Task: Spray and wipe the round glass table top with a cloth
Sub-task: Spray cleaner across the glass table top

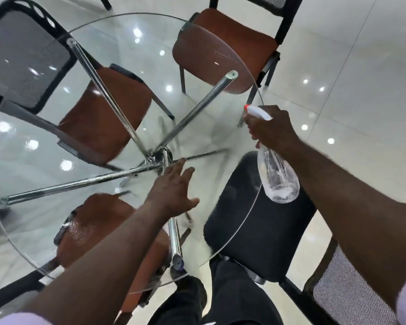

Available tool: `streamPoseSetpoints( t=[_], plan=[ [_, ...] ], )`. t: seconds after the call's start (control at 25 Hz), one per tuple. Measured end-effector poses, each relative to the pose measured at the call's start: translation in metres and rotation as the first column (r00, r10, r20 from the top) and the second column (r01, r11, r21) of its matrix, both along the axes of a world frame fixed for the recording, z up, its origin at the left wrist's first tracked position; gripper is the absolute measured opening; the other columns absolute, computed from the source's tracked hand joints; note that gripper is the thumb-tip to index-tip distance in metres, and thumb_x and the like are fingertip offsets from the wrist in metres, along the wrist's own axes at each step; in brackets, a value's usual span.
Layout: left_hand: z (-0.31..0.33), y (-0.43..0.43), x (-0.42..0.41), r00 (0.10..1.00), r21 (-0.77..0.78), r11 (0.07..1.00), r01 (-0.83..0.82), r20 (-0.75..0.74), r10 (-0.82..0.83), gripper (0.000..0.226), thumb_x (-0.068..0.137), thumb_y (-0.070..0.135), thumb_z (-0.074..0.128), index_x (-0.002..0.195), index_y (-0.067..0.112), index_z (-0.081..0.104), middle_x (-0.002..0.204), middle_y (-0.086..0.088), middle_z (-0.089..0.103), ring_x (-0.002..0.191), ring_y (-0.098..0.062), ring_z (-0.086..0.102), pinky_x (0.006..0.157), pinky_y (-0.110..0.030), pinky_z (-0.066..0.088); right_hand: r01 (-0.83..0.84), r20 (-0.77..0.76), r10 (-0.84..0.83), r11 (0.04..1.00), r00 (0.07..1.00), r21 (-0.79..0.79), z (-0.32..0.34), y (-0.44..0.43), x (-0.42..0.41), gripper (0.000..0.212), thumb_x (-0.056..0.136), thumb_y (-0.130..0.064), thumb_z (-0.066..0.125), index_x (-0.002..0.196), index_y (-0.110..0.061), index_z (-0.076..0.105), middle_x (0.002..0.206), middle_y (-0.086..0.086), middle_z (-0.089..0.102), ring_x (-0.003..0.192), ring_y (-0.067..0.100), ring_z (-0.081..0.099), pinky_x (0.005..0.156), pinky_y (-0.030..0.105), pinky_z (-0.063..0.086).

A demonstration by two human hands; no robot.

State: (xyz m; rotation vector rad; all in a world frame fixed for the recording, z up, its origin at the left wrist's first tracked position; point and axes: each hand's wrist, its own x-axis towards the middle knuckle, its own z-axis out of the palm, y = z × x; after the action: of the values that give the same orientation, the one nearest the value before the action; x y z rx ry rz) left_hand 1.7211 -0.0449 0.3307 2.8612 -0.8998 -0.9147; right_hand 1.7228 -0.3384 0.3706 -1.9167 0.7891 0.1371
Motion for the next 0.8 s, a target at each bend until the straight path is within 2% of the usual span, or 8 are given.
streamPoseSetpoints(
  t=[0.08, 0.16, 0.24, 0.32, 0.44, 0.6, 0.68, 0.8],
  plan=[
    [0.0, 0.01, -0.006, 1.0, 0.013, 1.0, -0.004, -0.022, 0.005, 0.095, 0.084, 0.057, 0.074, 0.16, 0.023, 0.03, 0.175, -0.007, 0.006, 0.157, -0.034, 0.018, 0.119, -0.052, 0.038, -0.006, 0.026, 0.007, 0.999, 1.0, -0.035, -0.001, 0.011, -0.033, 0.023, 0.094, -0.039, 0.071, 0.093, -0.017, 0.076, 0.088, 0.015, 0.077, 0.064, 0.034, 0.075, 0.057, 0.039, 0.062],
    [-0.001, 0.029, -0.032, 0.999, 0.019, 1.0, 0.015, -0.035, -0.014, 0.095, 0.084, 0.053, 0.075, 0.161, 0.023, 0.028, 0.175, -0.007, 0.001, 0.158, -0.034, 0.016, 0.117, -0.054, 0.041, -0.093, -0.011, 0.092, 0.991, 0.996, -0.093, -0.007, 0.029, -0.082, 0.023, 0.099, -0.035, 0.071, 0.089, -0.015, 0.07, 0.078, 0.013, 0.075, 0.061, 0.033, 0.073, 0.064, 0.042, 0.062],
    [-0.005, 0.057, -0.07, 0.999, 0.007, 1.0, 0.024, -0.039, -0.023, 0.096, 0.084, 0.05, 0.075, 0.163, 0.024, 0.025, 0.175, -0.008, -0.007, 0.159, -0.035, 0.013, 0.117, -0.055, 0.04, -0.105, -0.067, 0.1, 0.991, 0.993, -0.08, -0.019, 0.057, -0.139, 0.027, 0.101, -0.031, 0.072, 0.085, -0.01, 0.068, 0.072, 0.015, 0.07, 0.059, 0.034, 0.068, 0.063, 0.05, 0.063],
    [-0.009, 0.087, -0.112, 1.0, -0.034, 0.999, -0.014, -0.013, 0.014, 0.097, 0.084, 0.05, 0.074, 0.164, 0.025, 0.024, 0.175, -0.009, -0.011, 0.158, -0.037, 0.013, 0.12, -0.056, 0.036, -0.067, -0.088, 0.067, 0.998, 0.994, 0.009, -0.029, 0.09, -0.192, 0.032, 0.099, -0.028, 0.076, 0.078, -0.007, 0.065, 0.069, 0.019, 0.066, 0.053, 0.03, 0.062, 0.056, 0.056, 0.059],
    [-0.018, 0.143, -0.174, 0.994, -0.056, 0.993, -0.108, 0.012, 0.109, 0.092, 0.091, 0.051, 0.068, 0.166, 0.025, 0.02, 0.175, -0.01, -0.008, 0.16, -0.038, 0.011, 0.125, -0.056, 0.029, -0.174, -0.103, 0.17, 0.984, 0.98, -0.031, -0.034, 0.154, -0.265, 0.039, 0.099, -0.028, 0.076, 0.069, -0.016, 0.054, 0.062, 0.003, 0.057, 0.054, 0.016, 0.057, 0.058, 0.047, 0.057],
    [-0.024, 0.217, -0.237, 0.99, -0.125, 0.984, -0.127, 0.038, 0.133, 0.079, 0.095, 0.038, 0.066, 0.162, 0.017, 0.031, 0.173, -0.018, 0.011, 0.159, -0.039, 0.018, 0.128, -0.053, 0.026, -0.224, -0.048, 0.219, 0.963, 0.974, -0.152, -0.029, 0.23, -0.321, 0.044, 0.1, -0.031, 0.072, 0.065, -0.024, 0.046, 0.059, -0.005, 0.054, 0.055, 0.009, 0.054, 0.054, 0.02, 0.039],
    [-0.014, 0.234, -0.249, 0.994, -0.139, 0.984, -0.109, 0.006, 0.111, 0.069, 0.097, 0.034, 0.065, 0.158, 0.014, 0.04, 0.17, -0.018, 0.024, 0.156, -0.036, 0.026, 0.13, -0.044, 0.022, -0.175, 0.03, 0.183, 0.967, 0.983, -0.184, -0.016, 0.255, -0.33, 0.043, 0.1, -0.028, 0.072, 0.066, -0.024, 0.046, 0.062, -0.005, 0.055, 0.056, 0.01, 0.054, 0.055, 0.02, 0.039],
    [0.025, 0.247, -0.267, 0.988, -0.255, 0.954, -0.157, -0.036, 0.153, 0.054, 0.094, 0.036, 0.07, 0.143, 0.017, 0.057, 0.154, -0.009, 0.048, 0.141, -0.032, 0.047, 0.118, -0.038, 0.04, -0.134, 0.145, 0.167, 0.968, 0.975, -0.21, 0.025, 0.289, -0.354, 0.043, 0.1, -0.026, 0.072, 0.066, -0.027, 0.046, 0.061, -0.006, 0.055, 0.056, 0.011, 0.055, 0.058, 0.022, 0.044]
  ],
)
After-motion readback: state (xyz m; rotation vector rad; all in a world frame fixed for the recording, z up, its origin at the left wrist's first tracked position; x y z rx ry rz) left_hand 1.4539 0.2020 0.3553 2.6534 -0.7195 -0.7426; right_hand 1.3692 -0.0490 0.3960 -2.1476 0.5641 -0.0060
